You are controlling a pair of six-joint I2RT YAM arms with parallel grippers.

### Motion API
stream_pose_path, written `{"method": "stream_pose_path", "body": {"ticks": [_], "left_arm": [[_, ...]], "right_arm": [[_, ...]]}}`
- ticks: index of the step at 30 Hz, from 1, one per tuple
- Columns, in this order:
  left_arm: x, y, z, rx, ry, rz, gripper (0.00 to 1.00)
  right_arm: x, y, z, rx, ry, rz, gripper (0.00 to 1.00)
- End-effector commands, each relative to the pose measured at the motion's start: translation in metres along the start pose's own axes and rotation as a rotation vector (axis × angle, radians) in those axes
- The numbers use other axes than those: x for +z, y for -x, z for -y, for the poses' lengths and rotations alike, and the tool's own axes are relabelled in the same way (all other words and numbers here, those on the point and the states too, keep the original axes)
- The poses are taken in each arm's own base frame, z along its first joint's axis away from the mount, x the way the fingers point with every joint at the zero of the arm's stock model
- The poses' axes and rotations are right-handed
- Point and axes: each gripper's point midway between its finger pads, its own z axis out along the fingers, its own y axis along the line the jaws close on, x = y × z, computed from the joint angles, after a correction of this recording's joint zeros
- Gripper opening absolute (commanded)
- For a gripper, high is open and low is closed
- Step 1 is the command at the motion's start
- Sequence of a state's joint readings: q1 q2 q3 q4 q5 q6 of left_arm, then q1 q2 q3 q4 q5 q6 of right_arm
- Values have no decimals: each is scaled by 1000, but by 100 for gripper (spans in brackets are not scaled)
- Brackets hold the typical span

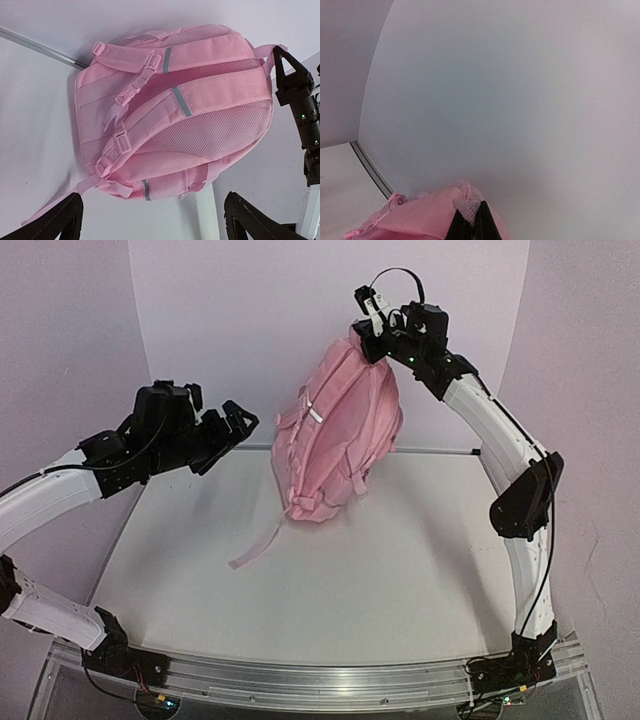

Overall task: Pack the student bag
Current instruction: Place the student bag at the center of the board.

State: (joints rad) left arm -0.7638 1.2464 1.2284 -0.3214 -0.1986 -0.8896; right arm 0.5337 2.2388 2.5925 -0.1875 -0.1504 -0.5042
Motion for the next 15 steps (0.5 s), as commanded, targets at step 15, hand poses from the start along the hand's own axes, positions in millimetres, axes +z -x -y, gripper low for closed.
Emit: {"method": "stream_pose_path", "body": {"ticks": [15], "left_arm": [[170,-85,-24,-35,-22,-246,65]], "right_arm": [[-137,242,38,380,81,696,0]]}}
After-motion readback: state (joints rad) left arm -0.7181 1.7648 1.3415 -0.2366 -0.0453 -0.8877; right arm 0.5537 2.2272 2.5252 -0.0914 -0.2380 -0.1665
